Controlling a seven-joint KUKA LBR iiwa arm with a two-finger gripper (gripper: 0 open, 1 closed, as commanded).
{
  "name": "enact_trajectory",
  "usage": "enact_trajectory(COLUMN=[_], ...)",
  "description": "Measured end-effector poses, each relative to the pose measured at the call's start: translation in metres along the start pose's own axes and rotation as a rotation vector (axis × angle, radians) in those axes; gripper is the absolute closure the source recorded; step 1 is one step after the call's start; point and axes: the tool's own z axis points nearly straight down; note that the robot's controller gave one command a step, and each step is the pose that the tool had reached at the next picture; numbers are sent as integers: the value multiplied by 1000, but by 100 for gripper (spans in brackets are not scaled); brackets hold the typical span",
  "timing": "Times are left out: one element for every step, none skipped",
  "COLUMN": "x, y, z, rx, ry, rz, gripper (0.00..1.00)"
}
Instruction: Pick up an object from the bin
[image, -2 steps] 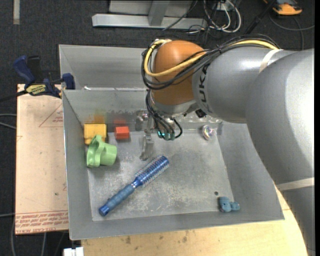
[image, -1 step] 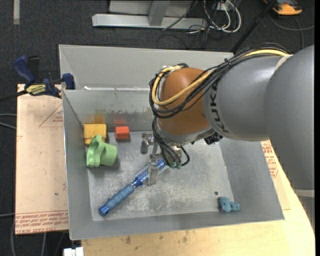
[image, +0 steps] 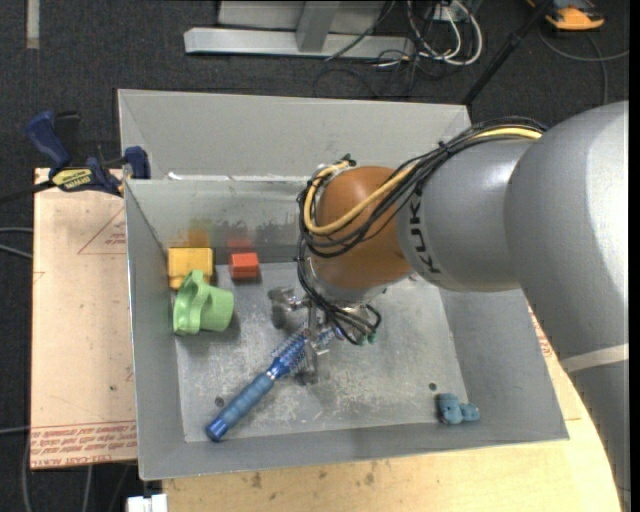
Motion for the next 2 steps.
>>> enact_trajectory(x=[-1,43], y=[0,21], z=[-2,-139], rx=[0,2], ry=[-2,-10], rz=[0,-48], gripper=[100,100])
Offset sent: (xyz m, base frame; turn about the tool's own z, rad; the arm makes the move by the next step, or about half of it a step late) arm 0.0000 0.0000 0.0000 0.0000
